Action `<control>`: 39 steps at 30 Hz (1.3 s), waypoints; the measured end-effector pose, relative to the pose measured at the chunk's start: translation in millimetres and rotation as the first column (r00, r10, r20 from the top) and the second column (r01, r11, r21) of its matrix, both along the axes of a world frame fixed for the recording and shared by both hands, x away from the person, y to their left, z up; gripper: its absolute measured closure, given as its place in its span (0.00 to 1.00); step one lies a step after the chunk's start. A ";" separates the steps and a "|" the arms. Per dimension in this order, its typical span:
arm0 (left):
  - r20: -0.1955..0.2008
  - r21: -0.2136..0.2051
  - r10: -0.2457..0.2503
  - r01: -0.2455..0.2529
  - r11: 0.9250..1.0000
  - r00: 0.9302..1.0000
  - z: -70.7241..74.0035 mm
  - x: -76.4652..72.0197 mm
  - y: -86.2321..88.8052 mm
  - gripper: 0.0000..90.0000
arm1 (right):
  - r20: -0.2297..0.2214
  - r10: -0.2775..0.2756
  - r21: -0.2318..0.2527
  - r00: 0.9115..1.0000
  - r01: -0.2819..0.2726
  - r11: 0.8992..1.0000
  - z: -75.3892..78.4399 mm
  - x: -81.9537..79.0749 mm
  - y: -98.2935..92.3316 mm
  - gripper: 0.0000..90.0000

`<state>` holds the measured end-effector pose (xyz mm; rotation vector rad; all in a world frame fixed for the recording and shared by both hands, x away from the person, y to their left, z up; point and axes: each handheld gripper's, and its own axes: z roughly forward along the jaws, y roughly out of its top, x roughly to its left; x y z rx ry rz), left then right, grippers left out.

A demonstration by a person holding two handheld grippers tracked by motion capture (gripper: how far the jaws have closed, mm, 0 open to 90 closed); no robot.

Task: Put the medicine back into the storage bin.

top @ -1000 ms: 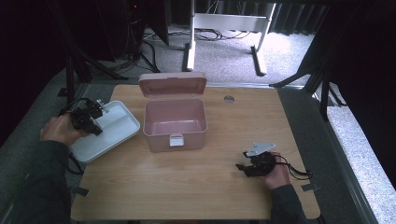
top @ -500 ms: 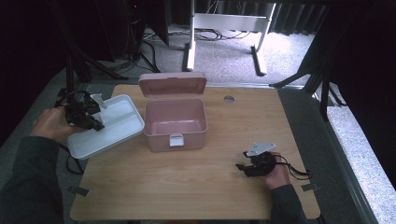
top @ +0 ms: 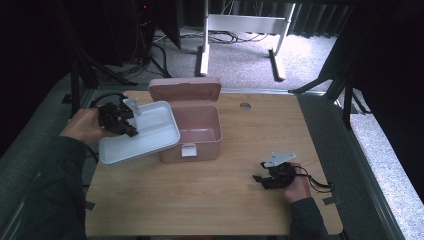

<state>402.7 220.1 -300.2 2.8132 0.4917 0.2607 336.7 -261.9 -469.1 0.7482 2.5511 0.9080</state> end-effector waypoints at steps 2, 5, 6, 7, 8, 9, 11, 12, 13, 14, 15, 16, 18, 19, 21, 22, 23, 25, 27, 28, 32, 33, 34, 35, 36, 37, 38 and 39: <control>0.008 0.013 -0.027 0.027 1.000 1.000 1.2 3.4 -10.4 0.99 | 0.001 -0.001 0.001 1.000 0.001 1.000 0.2 0.0 -0.5 0.44; 0.006 0.018 -0.049 0.049 0.999 0.999 2.5 7.0 -22.2 0.99 | 0.001 -0.004 0.006 1.000 0.004 1.000 0.6 -0.3 -0.8 0.44; 0.013 0.021 -0.058 0.058 0.998 0.998 3.1 8.2 -26.9 0.99 | 0.002 -0.003 0.005 1.000 0.003 1.000 0.7 -0.3 -0.8 0.44; 0.010 0.020 -0.060 0.060 0.998 0.998 3.3 8.9 -29.4 0.99 | 0.001 -0.003 0.005 1.000 0.003 1.000 0.7 -0.3 -0.9 0.44; 0.006 0.020 -0.066 0.066 0.998 0.998 3.9 9.7 -32.8 0.99 | 0.001 -0.004 0.006 1.000 0.004 1.000 0.6 -0.2 -1.0 0.44; 0.012 0.018 -0.074 0.073 0.997 0.997 4.5 10.5 -35.8 0.99 | 0.001 -0.005 0.005 1.000 0.005 1.000 0.5 -0.2 -0.8 0.44; 0.008 0.017 -0.085 0.085 0.996 0.996 6.0 12.7 -41.3 0.99 | 0.001 -0.003 0.004 1.000 0.003 1.000 0.3 -0.1 -0.7 0.44; 0.011 0.013 -0.090 0.090 0.996 0.996 6.1 13.7 -44.0 0.99 | 0.001 -0.003 0.003 1.000 0.003 1.000 0.3 -0.1 -0.7 0.44; 0.008 0.015 -0.096 0.096 0.995 0.995 6.0 15.5 -47.4 0.99 | 0.000 -0.003 0.004 1.000 0.003 1.000 0.3 0.0 -0.7 0.44; 0.011 0.016 -0.100 0.100 0.995 0.995 5.1 16.6 -50.5 0.99 | 0.002 -0.002 0.003 1.000 0.002 1.000 0.3 0.0 -0.7 0.44; 0.014 0.022 -0.108 0.108 0.994 0.994 4.9 17.6 -52.8 0.99 | 0.001 -0.004 0.007 1.000 0.004 1.000 0.4 -0.2 -0.6 0.44; 0.011 0.015 -0.112 0.112 0.994 0.994 3.8 19.0 -56.4 0.99 | 0.002 -0.003 0.007 1.000 0.003 1.000 0.5 -0.1 -0.7 0.44; 0.017 0.009 -0.126 0.126 0.992 0.992 2.1 22.2 -61.9 0.99 | 0.002 -0.006 0.009 1.000 0.006 1.000 1.1 -0.2 -1.2 0.44; 0.004 0.014 -0.133 0.133 0.991 0.991 1.6 24.6 -64.8 0.99 | 0.003 -0.007 0.009 1.000 0.007 1.000 1.2 -0.2 -1.4 0.44; 0.012 0.030 -0.143 0.142 0.989 0.990 -0.5 27.5 -70.2 0.99 | 0.003 -0.006 0.008 1.000 0.006 1.000 1.1 -0.2 -1.6 0.44; 0.006 0.033 -0.143 0.142 0.989 0.990 -1.6 29.6 -73.0 0.99 | 0.003 -0.007 0.008 1.000 0.007 1.000 1.0 -0.2 -1.6 0.44; 0.002 0.029 -0.142 0.142 0.989 0.990 -2.9 31.9 -75.4 0.99 | 0.003 -0.006 0.009 1.000 0.006 1.000 0.9 -0.2 -1.6 0.44; 0.000 0.021 -0.142 0.142 0.990 0.990 -5.4 37.1 -79.9 0.99 | 0.003 -0.004 0.008 1.000 0.004 1.000 0.7 0.1 -1.5 0.44; 0.004 0.018 -0.152 0.152 0.988 0.988 -7.1 41.2 -83.0 0.99 | 0.001 -0.006 0.008 1.000 0.006 1.000 0.6 -0.1 -1.4 0.44; 0.002 0.019 -0.155 0.155 0.988 0.988 -8.4 43.9 -85.2 0.99 | 0.001 -0.005 0.008 1.000 0.005 1.000 0.6 -0.1 -1.5 0.44; 0.007 0.008 -0.164 0.164 0.986 0.986 -12.3 53.0 -90.5 0.99 | 0.000 -0.004 0.008 1.000 0.004 1.000 0.1 0.2 -1.3 0.44; 0.010 0.003 -0.159 0.159 0.987 0.987 -13.1 54.4 -91.4 0.99 | -0.003 -0.004 0.007 1.000 0.004 1.000 0.0 0.1 -1.1 0.44; 0.005 0.002 -0.164 0.164 0.987 0.986 -13.7 58.0 -92.7 0.99 | -0.002 -0.003 0.006 1.000 0.003 1.000 -0.2 0.3 -1.0 0.44; 0.012 -0.006 -0.162 0.163 0.987 0.987 -14.4 59.2 -93.5 0.99 | -0.004 -0.004 0.006 1.000 0.004 1.000 -0.5 0.2 -0.7 0.44; 0.012 -0.012 -0.160 0.161 0.987 0.987 -15.3 61.2 -94.9 0.99 | -0.004 -0.004 0.006 1.000 0.004 1.000 -0.7 0.2 -0.6 0.44; 0.011 -0.015 -0.163 0.163 0.986 0.987 -15.9 62.7 -95.7 0.99 | -0.003 -0.001 0.006 1.000 0.001 1.000 -0.9 0.5 -0.5 0.44; 0.012 -0.017 -0.167 0.167 0.986 0.986 -16.9 64.3 -97.1 0.99 | -0.005 -0.002 0.006 1.000 0.002 1.000 -1.1 0.4 -0.4 0.44; 0.013 -0.017 -0.174 0.174 0.985 0.985 -18.1 66.1 -98.5 0.99 | -0.006 -0.002 0.006 1.000 0.002 1.000 -1.2 0.4 -0.3 0.44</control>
